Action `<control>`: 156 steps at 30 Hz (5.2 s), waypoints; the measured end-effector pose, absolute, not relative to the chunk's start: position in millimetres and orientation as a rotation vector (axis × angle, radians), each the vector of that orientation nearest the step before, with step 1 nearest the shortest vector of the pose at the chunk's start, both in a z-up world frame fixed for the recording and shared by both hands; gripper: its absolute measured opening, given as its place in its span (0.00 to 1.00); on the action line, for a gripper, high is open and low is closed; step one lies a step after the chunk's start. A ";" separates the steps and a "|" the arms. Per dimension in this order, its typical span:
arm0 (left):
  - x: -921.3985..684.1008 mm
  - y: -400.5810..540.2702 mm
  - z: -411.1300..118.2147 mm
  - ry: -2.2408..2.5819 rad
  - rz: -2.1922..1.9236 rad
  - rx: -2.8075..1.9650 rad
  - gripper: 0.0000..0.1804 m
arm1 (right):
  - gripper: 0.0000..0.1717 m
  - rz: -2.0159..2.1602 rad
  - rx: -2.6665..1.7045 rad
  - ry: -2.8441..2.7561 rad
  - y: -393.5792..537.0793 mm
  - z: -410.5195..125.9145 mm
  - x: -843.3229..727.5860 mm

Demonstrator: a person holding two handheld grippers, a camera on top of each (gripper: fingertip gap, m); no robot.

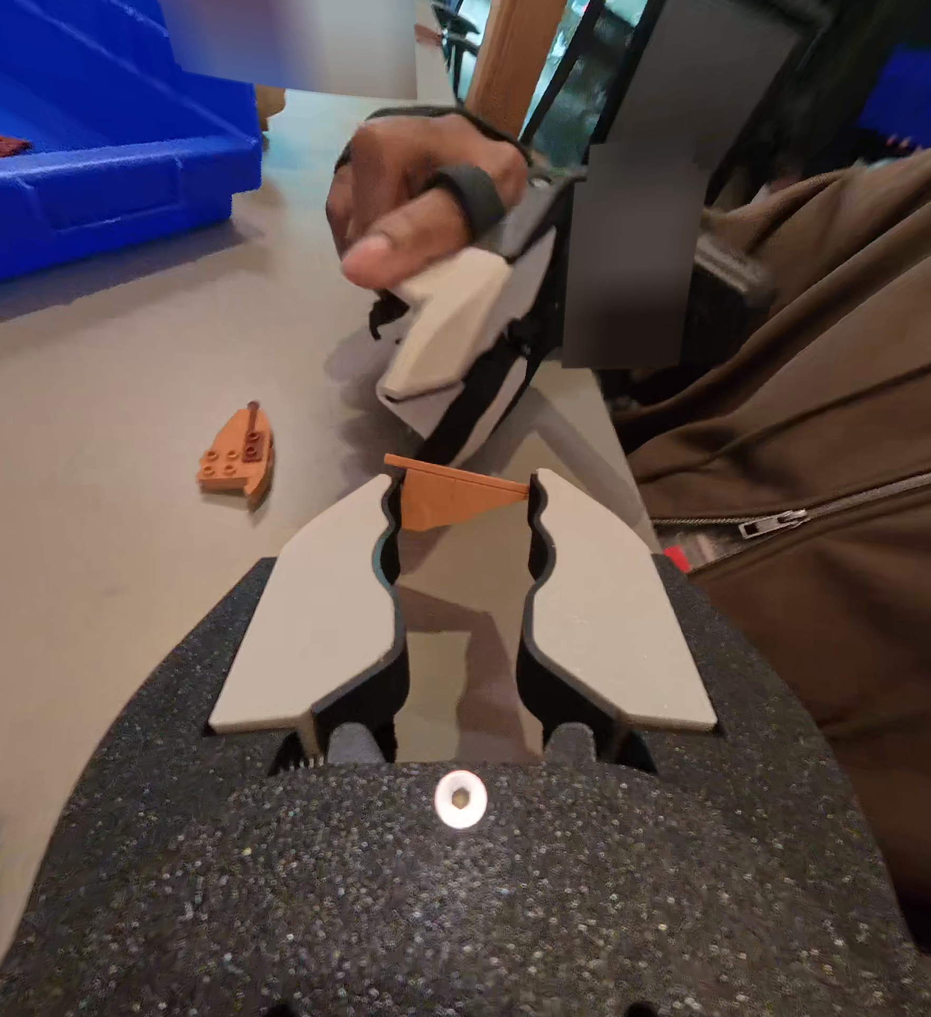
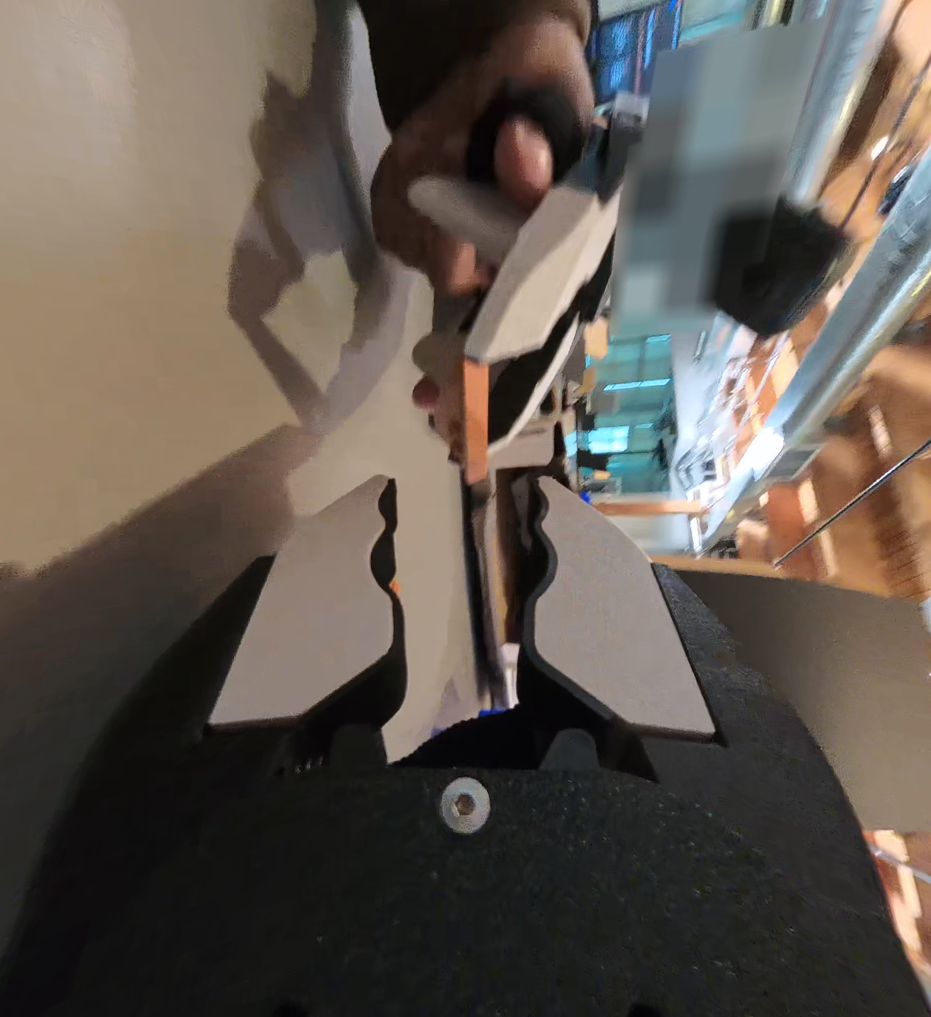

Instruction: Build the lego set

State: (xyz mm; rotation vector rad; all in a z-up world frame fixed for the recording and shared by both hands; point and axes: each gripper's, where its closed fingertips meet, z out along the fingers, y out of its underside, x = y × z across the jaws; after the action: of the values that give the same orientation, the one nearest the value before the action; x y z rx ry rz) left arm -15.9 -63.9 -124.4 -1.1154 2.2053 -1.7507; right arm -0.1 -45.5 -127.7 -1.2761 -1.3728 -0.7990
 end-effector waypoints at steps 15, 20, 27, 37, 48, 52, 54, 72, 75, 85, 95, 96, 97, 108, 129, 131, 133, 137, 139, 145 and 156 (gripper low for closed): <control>3.3 -58.4 -125.5 2.118 -1.316 -0.871 0.31 | 0.06 -0.434 -1.627 -1.245 -43.3 -148.1 9.7; 11.8 -60.7 -121.5 2.053 -1.161 -0.742 0.23 | 0.06 -0.335 -1.751 -1.199 -43.4 -156.2 13.4; 13.6 -64.9 -131.0 2.069 -0.952 -0.570 0.10 | 0.06 -0.233 -1.791 -1.138 -43.1 -153.6 10.7; 28.4 -31.1 -89.8 1.695 -1.597 -1.141 0.04 | 0.23 -0.718 -1.566 -1.053 -22.5 -123.3 35.3; 32.0 -25.7 -82.8 1.532 -1.870 -1.275 0.04 | 0.14 -0.750 -1.533 -0.898 -15.5 -104.3 38.1; 34.3 -28.6 -93.9 1.603 -1.810 -1.314 0.22 | 0.15 -0.690 -1.557 -0.910 -17.1 -106.4 38.0; 34.7 -33.7 -99.4 1.646 -1.785 -1.312 0.22 | 0.15 -0.673 -1.549 -0.954 -18.5 -110.0 33.1; 40.7 -13.6 -110.6 1.578 -1.711 -1.456 0.05 | 0.30 0.081 -2.166 -1.013 -30.2 -182.5 66.3; 40.7 -11.4 -111.1 1.584 -1.681 -1.447 0.05 | 0.25 0.075 -2.211 -0.966 -27.1 -183.9 69.6; 41.8 -3.8 -108.6 1.513 -1.685 -1.486 0.05 | 0.14 -0.398 -2.002 -1.036 -15.8 -174.2 81.3; 39.5 6.8 -82.4 1.270 -1.950 -1.464 0.05 | 0.13 -0.770 -1.521 -0.977 -7.0 -110.2 52.2; 38.9 6.0 -80.2 1.267 -1.960 -1.449 0.05 | 0.13 -0.779 -1.499 -0.972 -7.7 -106.8 50.5; 38.6 4.9 -78.8 1.267 -1.968 -1.438 0.05 | 0.13 -0.796 -1.480 -0.965 -8.3 -103.8 49.8; 36.1 -2.0 -71.7 1.278 -2.012 -1.379 0.05 | 0.11 -0.932 -1.344 -0.964 -12.8 -87.5 43.1; 35.4 -17.3 -77.4 1.381 -2.006 -1.364 0.05 | 0.21 -1.004 -1.369 -0.970 -4.9 -94.2 44.3; 36.2 -19.4 -80.2 1.403 -1.977 -1.364 0.05 | 0.21 -0.990 -1.391 -0.971 -3.3 -96.7 44.1; 36.7 -19.0 -81.5 1.411 -1.956 -1.366 0.05 | 0.21 -0.976 -1.405 -0.973 -2.9 -98.3 44.5; 37.5 -18.4 -83.3 1.429 -1.898 -1.357 0.05 | 0.21 -0.986 -1.416 -0.982 -2.6 -100.2 45.4; 38.1 -18.1 -83.8 1.440 -1.843 -1.340 0.05 | 0.20 -0.989 -1.424 -0.978 -2.4 -100.8 46.2; 41.3 -16.5 -86.5 1.462 -1.647 -1.303 0.05 | 0.19 -0.975 -1.466 -0.953 -0.6 -103.7 49.5; 46.6 -12.5 -96.9 1.477 -1.518 -1.294 0.06 | 0.18 -0.980 -1.488 -0.954 1.4 -107.3 51.1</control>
State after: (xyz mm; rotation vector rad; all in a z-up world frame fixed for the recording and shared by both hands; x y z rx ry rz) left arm 46.6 -12.5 -96.9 -1.2943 1.4769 -1.5175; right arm 51.1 1.4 -107.3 -1.4883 -0.9535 -0.9798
